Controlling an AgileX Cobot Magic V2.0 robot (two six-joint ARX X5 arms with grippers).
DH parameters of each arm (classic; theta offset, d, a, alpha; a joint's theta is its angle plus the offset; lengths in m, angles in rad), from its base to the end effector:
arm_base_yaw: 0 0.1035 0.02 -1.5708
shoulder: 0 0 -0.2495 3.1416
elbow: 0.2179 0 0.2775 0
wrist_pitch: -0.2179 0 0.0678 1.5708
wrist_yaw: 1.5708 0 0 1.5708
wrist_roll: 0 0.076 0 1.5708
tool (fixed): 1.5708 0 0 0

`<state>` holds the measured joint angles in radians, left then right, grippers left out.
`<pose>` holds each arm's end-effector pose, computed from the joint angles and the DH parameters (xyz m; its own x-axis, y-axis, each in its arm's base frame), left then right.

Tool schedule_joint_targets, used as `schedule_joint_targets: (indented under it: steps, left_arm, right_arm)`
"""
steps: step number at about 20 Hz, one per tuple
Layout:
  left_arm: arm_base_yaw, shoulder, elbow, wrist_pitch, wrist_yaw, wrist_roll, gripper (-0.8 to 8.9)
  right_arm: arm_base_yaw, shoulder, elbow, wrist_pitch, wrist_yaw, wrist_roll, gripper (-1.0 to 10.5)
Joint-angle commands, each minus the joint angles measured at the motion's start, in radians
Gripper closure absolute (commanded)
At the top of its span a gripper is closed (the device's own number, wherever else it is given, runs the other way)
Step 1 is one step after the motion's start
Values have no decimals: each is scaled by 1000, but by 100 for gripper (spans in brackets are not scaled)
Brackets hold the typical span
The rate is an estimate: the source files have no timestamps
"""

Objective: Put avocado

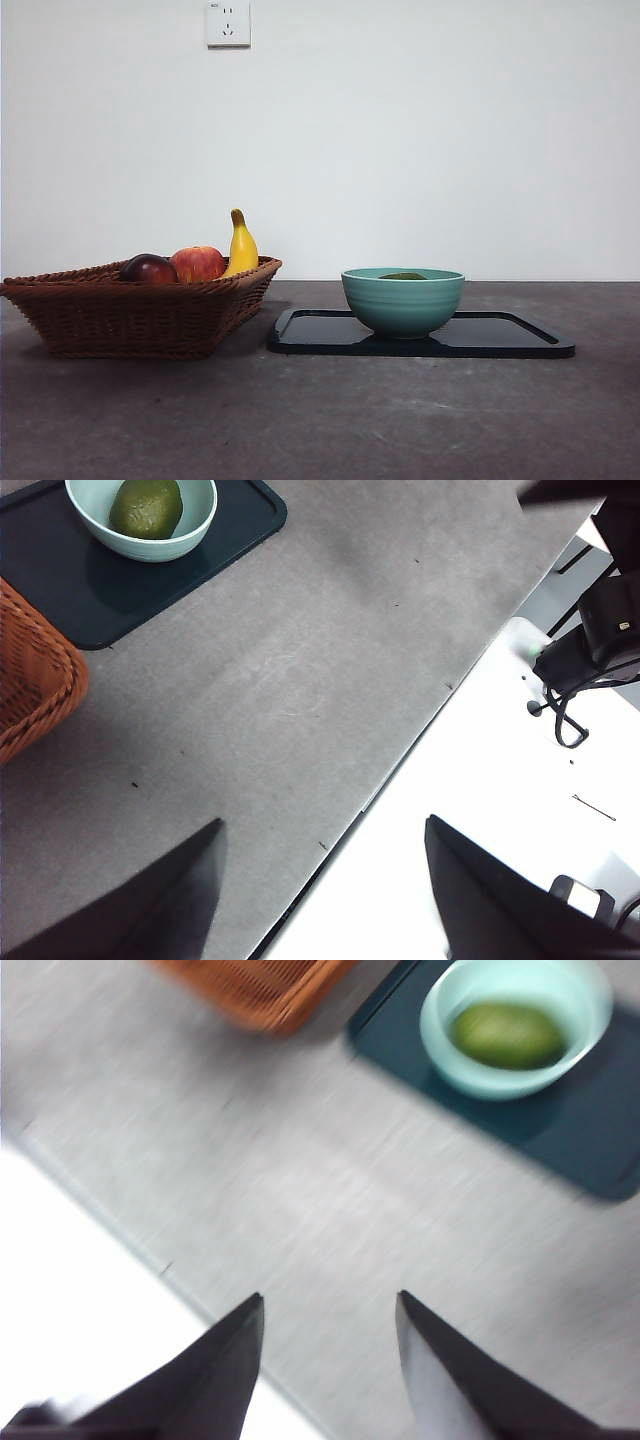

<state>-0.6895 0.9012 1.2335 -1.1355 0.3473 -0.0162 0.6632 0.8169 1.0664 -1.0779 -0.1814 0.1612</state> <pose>0.1366 -0.1462 0.3440 0.2873 -0.6780 -0.6766 0.7714 0.5825 -0.2561 0.1439 0.1298 0.3054 0.4130 0.5515 -0.7248 -0.5994 0.7637 0.2397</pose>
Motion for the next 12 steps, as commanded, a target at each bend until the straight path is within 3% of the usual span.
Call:
schedule_joint_targets:
  steps: [1,12]
  left_arm:
    - [-5,6,18,6,6,4,494]
    - [-5,6,18,6,6,1,511]
  right_arm:
    - [25,-58,-40,32,-3,42,734]
    - [28,-106,-51,35,-6,41,734]
